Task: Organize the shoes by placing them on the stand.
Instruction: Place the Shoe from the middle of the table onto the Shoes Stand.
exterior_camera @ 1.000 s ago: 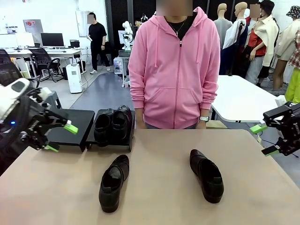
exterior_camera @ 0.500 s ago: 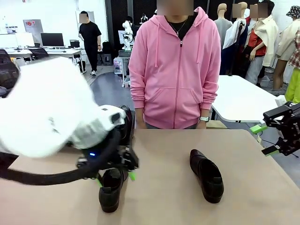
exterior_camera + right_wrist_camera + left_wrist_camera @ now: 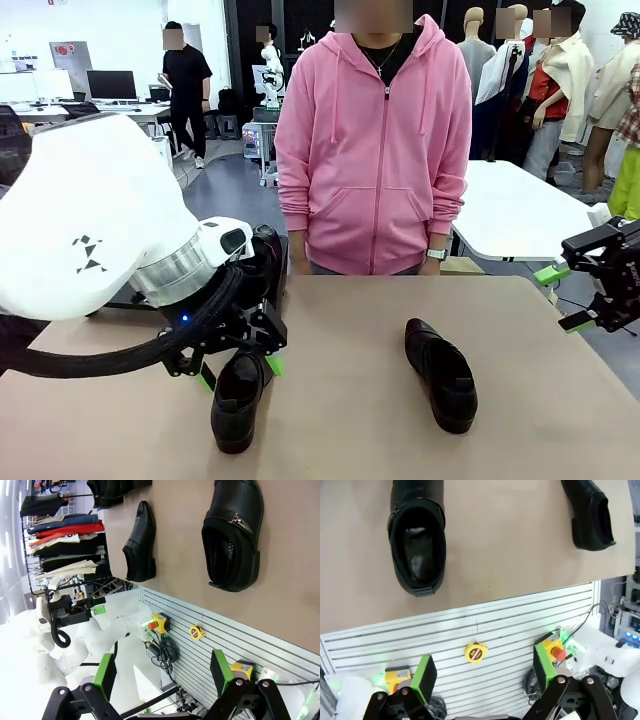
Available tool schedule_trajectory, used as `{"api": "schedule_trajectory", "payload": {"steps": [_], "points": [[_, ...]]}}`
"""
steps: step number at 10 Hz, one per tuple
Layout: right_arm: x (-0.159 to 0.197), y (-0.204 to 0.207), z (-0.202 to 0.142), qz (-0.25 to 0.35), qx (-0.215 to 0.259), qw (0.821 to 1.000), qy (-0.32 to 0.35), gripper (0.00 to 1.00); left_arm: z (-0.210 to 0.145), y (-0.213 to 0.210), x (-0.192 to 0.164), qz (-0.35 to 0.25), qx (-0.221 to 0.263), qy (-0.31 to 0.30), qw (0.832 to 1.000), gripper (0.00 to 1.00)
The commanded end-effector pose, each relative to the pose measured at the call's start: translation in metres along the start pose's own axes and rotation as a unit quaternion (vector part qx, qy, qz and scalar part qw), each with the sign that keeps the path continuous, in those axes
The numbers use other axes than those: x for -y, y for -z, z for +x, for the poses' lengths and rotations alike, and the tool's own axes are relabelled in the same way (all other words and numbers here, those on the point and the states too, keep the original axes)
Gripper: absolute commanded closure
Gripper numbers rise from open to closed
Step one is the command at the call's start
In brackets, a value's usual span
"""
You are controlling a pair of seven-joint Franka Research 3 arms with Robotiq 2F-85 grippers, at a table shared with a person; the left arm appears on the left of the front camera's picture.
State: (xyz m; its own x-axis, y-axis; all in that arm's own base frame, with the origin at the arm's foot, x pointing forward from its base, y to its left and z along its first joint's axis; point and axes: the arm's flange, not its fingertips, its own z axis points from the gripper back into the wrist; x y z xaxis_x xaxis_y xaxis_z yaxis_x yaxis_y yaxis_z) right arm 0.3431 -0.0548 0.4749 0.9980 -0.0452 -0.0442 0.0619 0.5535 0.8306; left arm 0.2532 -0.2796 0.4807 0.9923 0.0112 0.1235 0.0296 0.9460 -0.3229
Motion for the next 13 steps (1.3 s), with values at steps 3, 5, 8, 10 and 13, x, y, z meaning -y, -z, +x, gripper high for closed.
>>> {"api": "schedule_trajectory", "payload": {"steps": [3,5,8,10,13], "points": [[0.000,-0.003,0.002,0.003,-0.002,1.000,-0.014,0.00,0.047,0.030,0.006,0.035,0.031,0.070,0.996,0.00],[0.000,-0.003,0.002,0.003,-0.002,1.000,-0.014,0.00,0.072,0.050,0.004,0.050,0.020,0.080,0.995,0.00],[0.000,-0.003,0.002,0.003,-0.002,1.000,-0.014,0.00,0.087,0.075,0.004,0.068,0.002,0.065,0.996,0.00],[0.000,-0.003,0.002,0.003,-0.002,1.000,-0.014,0.00,0.096,0.092,0.003,0.078,-0.004,0.062,0.995,0.00],[0.000,-0.003,0.002,0.003,-0.002,1.000,-0.014,0.00,0.107,0.123,-0.003,0.081,-0.004,0.078,0.994,0.00]]}}
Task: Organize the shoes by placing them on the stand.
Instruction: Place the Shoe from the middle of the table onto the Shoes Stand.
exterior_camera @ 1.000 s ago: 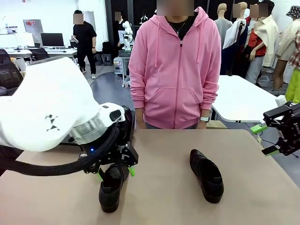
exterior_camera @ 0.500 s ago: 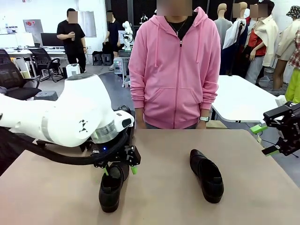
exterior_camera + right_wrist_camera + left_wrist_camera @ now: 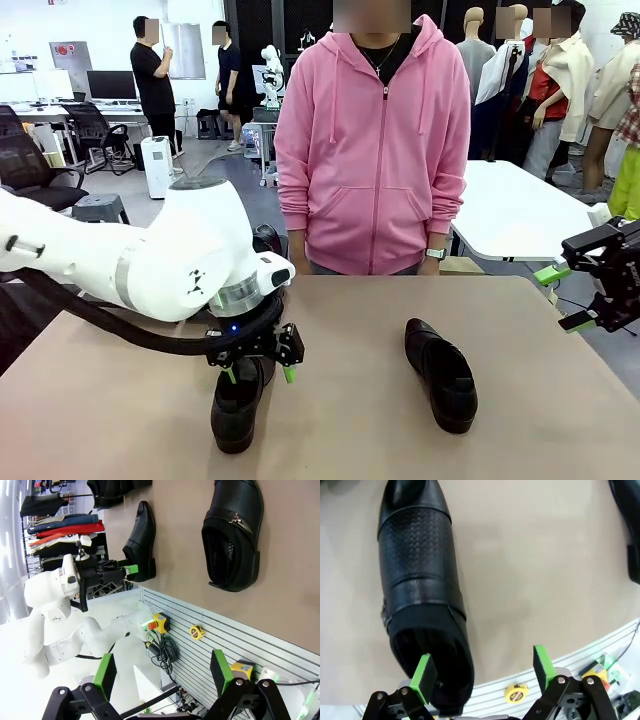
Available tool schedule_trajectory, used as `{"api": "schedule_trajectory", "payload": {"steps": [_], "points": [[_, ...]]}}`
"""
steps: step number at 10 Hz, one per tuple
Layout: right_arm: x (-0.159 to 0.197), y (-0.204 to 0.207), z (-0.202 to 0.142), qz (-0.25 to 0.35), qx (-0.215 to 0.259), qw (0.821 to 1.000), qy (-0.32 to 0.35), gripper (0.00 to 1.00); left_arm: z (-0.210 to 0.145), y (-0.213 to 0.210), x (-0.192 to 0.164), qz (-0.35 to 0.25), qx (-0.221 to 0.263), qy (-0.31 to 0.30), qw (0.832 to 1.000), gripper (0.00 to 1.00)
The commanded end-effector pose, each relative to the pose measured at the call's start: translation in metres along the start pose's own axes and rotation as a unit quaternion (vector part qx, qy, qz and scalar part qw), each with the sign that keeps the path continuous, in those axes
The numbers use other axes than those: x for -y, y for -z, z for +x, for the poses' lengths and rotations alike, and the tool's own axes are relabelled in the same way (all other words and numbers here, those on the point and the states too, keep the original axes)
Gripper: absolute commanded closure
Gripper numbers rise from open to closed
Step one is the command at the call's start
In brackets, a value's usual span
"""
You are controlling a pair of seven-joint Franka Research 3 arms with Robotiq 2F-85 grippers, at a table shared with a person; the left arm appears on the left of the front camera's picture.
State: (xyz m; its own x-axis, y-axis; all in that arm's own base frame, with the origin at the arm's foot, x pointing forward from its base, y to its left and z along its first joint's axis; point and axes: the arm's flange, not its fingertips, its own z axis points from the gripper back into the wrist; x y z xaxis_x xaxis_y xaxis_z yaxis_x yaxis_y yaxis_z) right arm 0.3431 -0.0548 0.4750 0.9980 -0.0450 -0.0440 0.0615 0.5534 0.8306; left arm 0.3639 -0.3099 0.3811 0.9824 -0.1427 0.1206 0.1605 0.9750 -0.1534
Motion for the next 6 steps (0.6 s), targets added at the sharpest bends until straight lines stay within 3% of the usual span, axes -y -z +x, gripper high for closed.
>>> {"api": "schedule_trajectory", "payload": {"steps": [1,2,3,4,5,6], "points": [[0.000,-0.003,0.002,0.003,-0.002,1.000,-0.013,0.00,0.012,0.012,0.002,0.008,0.022,0.008,1.000,0.00],[0.000,-0.003,0.002,0.003,-0.002,1.000,-0.013,0.00,0.014,0.020,0.003,0.015,0.022,0.011,1.000,0.00],[0.000,-0.003,0.002,0.003,-0.002,1.000,-0.013,0.00,0.016,0.027,0.002,0.022,0.020,0.006,1.000,0.27],[0.000,-0.003,0.002,0.003,-0.002,1.000,-0.013,0.00,0.017,0.032,0.002,0.032,0.011,0.004,0.999,0.86],[0.000,-0.003,0.002,0.003,-0.002,1.000,-0.013,0.00,0.017,0.033,0.002,0.031,0.006,0.005,1.000,1.00],[0.000,-0.003,0.002,0.003,-0.002,1.000,-0.013,0.00,0.017,0.032,0.001,0.033,0.008,0.001,0.999,1.00]]}}
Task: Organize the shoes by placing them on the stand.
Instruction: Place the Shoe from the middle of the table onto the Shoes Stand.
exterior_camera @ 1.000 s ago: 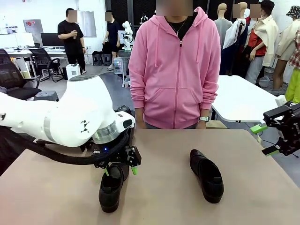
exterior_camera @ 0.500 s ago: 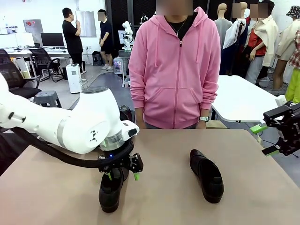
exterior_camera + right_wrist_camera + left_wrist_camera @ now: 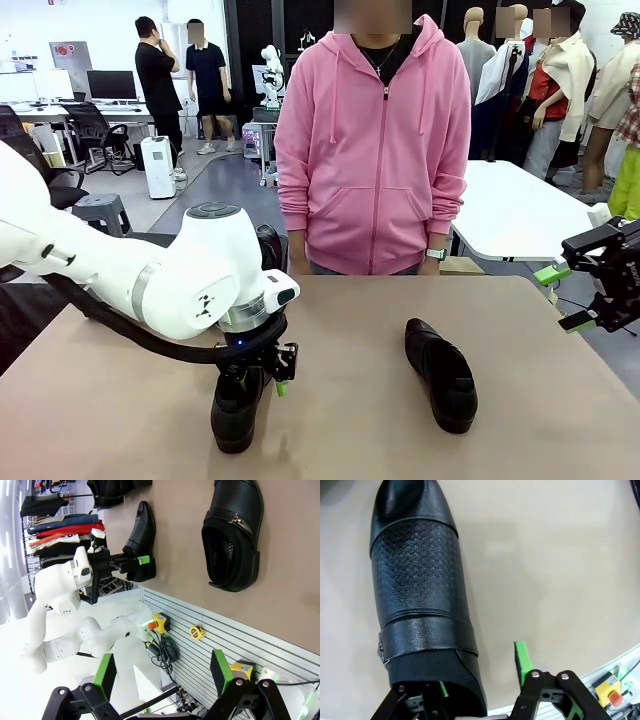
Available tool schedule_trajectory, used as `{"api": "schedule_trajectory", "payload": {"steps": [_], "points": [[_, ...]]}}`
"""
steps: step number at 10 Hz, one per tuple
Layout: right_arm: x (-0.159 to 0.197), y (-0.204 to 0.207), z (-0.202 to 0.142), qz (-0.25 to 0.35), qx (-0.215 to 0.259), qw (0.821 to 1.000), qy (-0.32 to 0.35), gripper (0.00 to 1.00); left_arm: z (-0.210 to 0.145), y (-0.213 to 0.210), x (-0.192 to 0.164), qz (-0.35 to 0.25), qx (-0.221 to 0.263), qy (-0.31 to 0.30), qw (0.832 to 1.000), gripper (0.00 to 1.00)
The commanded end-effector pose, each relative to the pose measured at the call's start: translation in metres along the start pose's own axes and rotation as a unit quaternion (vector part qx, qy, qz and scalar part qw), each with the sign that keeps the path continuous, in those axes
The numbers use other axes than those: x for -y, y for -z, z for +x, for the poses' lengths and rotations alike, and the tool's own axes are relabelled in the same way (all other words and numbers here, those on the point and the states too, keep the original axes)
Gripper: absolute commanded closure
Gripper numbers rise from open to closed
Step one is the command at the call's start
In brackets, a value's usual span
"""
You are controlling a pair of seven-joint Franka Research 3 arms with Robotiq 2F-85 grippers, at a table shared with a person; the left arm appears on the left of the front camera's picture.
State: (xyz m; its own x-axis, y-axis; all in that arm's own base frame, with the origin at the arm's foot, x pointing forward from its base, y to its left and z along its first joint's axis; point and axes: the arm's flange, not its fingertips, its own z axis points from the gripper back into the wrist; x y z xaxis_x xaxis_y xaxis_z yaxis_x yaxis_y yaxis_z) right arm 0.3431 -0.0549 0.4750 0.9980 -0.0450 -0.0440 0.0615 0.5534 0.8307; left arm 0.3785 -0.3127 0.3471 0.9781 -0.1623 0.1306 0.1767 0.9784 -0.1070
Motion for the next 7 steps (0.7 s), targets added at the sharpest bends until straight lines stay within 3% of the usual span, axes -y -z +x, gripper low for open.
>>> {"api": "schedule_trajectory", "payload": {"steps": [1,7], "points": [[0.0001,-0.0031,0.0016,0.003,-0.002,1.000,-0.013,0.00,0.0076,-0.0039,0.0044,0.011,0.005,-0.013,1.000,1.00],[0.0001,-0.0031,0.0016,0.003,-0.002,1.000,-0.013,0.00,0.0063,-0.0075,0.0024,0.021,0.001,-0.015,1.000,1.00]]}}
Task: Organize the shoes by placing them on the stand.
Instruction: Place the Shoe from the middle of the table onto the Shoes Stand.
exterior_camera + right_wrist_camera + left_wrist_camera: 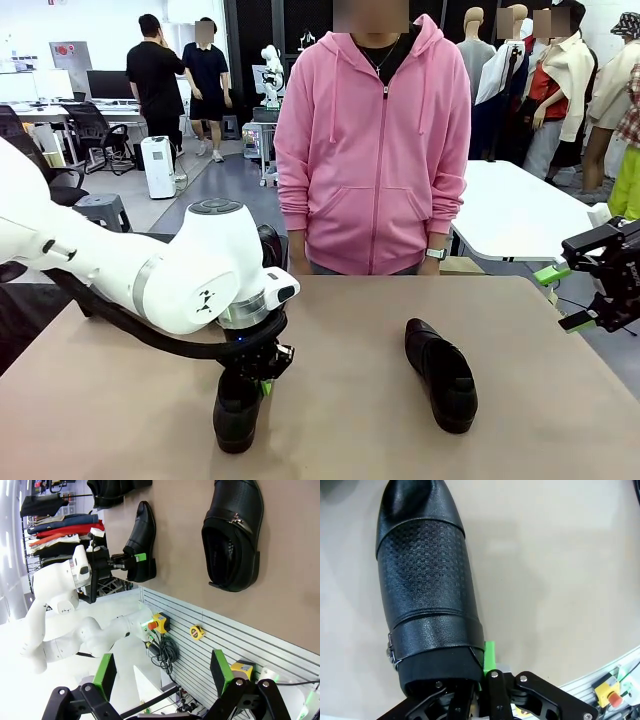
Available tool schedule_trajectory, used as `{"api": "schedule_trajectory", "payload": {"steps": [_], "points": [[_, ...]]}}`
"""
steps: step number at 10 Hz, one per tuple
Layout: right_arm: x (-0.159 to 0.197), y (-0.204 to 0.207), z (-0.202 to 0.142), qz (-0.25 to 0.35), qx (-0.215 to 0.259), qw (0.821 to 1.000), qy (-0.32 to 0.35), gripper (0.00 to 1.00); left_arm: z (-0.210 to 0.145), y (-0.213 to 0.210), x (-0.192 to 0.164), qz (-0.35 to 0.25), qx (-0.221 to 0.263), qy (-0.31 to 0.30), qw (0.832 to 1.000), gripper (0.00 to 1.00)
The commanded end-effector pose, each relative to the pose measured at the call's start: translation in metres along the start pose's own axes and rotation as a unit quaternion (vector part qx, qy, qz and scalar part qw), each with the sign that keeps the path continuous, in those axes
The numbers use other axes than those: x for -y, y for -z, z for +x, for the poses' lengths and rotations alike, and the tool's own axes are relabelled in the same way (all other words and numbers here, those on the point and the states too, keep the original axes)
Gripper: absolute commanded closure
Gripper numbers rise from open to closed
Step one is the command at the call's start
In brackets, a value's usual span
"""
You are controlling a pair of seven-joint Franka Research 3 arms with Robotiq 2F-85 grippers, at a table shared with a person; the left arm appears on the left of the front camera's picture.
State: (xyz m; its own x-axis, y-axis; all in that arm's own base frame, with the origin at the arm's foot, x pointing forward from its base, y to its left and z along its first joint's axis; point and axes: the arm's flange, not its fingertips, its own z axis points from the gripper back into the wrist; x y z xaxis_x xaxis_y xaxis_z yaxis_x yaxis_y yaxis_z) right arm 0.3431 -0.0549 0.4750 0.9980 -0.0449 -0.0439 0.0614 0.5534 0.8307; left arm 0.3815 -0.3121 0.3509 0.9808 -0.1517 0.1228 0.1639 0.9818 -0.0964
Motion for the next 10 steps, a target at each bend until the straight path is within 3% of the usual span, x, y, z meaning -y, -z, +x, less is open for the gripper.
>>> {"api": "schedule_trajectory", "payload": {"steps": [1,3,8,9,10], "points": [[0.000,-0.003,0.002,0.003,-0.002,1.000,-0.013,0.00,0.001,-0.010,0.000,0.014,0.010,-0.013,1.000,1.00],[0.000,-0.003,0.002,0.003,-0.002,1.000,-0.013,0.00,-0.010,-0.031,-0.010,-0.005,0.041,-0.011,0.999,1.00],[0.000,-0.003,0.002,0.003,-0.002,1.000,-0.013,0.00,-0.125,-0.135,-0.043,0.017,0.144,0.098,0.985,1.00],[0.000,-0.003,0.002,0.003,-0.002,1.000,-0.013,0.00,-0.134,-0.139,-0.044,-0.019,0.146,0.112,0.983,1.00],[0.000,-0.003,0.002,0.003,-0.002,1.000,-0.013,0.00,-0.101,-0.117,-0.024,0.027,0.125,0.078,0.989,1.00]]}}
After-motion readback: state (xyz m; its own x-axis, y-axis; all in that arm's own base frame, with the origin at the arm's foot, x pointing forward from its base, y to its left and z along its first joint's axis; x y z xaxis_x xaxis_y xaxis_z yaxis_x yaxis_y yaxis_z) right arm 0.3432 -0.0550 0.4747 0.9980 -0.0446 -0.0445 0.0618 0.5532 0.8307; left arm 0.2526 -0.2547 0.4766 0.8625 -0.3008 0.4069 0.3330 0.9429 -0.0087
